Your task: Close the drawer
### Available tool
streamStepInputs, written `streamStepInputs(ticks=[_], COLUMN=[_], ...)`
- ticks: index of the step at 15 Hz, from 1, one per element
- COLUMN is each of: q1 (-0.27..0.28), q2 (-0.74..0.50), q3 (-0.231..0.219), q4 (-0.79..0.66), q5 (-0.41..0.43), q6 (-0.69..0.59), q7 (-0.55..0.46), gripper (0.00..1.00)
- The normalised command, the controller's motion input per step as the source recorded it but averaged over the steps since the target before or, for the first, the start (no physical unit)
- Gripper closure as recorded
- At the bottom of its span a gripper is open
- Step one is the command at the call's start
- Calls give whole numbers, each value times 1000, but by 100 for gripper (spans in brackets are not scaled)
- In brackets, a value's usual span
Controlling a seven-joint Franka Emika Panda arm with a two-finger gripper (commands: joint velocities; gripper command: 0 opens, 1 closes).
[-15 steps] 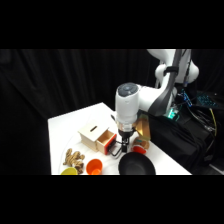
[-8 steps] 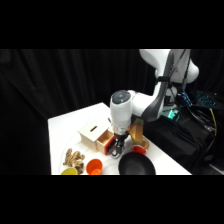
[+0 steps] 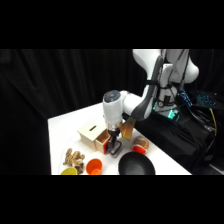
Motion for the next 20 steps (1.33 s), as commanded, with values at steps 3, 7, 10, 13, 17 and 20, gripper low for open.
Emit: streamStepInputs(ticks=[3, 7, 10, 13, 17, 20], q1=[-104, -148, -129, -95, -107, -67], q2=[27, 85, 109, -4, -368, -569], q3=[-89, -64, -36, 11, 108, 78], q4=[170, 271, 318, 251, -12, -134], q5=[59, 93, 129, 142, 178, 93], q6=[16, -63, -123, -166, -228, -329], q7=[-166, -250, -277, -315, -449, -400], gripper=[0, 0, 0, 0, 0, 0])
